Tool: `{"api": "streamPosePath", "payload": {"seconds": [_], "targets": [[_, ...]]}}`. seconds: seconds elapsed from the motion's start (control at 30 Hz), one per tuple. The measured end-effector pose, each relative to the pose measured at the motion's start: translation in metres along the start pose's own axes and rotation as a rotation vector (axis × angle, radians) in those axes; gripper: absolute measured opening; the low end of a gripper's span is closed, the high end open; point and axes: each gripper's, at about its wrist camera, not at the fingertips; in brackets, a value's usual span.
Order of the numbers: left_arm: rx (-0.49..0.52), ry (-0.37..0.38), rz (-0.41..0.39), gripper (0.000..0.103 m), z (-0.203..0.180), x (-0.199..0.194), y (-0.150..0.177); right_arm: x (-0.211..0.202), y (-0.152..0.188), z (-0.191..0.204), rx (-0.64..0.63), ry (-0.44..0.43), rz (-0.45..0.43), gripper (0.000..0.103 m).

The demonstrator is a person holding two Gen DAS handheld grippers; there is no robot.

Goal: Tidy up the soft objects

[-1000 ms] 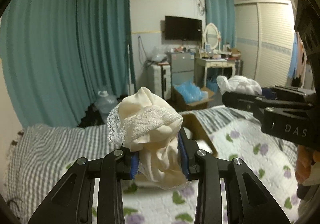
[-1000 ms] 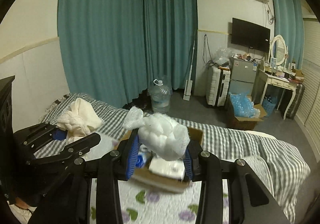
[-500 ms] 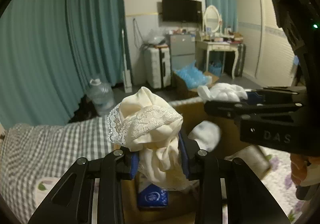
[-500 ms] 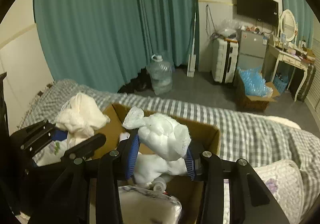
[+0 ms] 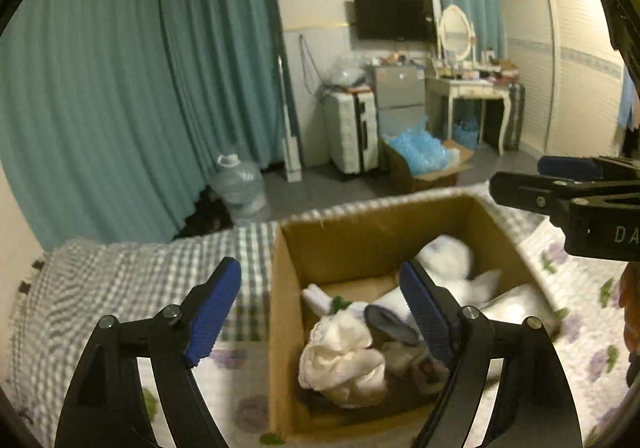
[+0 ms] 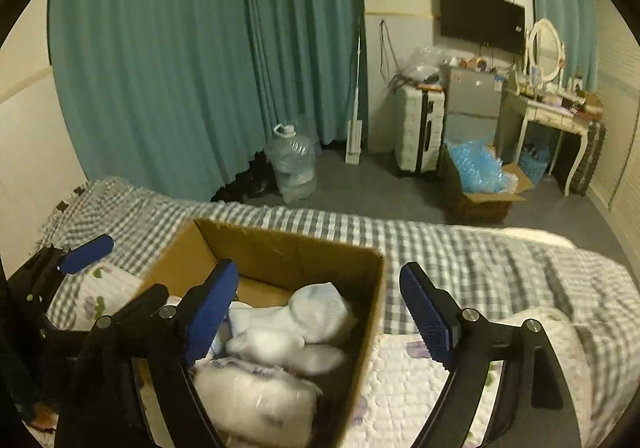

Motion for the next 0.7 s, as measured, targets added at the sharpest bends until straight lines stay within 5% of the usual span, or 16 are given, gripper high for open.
{"api": "streamPosePath", "payload": {"seconds": [0.13,0.33,0.4,0.7], "targets": [[-0.010,-0.015,-0.058,0.083,0.011,-0.044,-0.020,-0.066,-0.023,0.017,-0.026,0.021,-0.066,0.083],[-0.060,-0.038,-0.254,0.096,0.029,-0.172,-0.066,-0.206,-0.057,0.059,-0.081,0.060,-0.249,0.092],[-0.082,-0.048,-0.311,0.097,0.040,-0.211,-0.078,-0.246,-0.057,0.072,-0.086,0.073,-0.315,0.102],[-0.166,-0.090,-0.505,0.101,0.067,-0.336,-0.068,-0.357,-0.021,0.115,-0.138,0.121,-0.467,0.103]]}}
Point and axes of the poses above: each gripper's, at about its wrist camera, not at the fingertips, and x roughly the way its jaws point, z to its left, y to its underside, and after that the axes turned 6 degrees about -y, right-handed
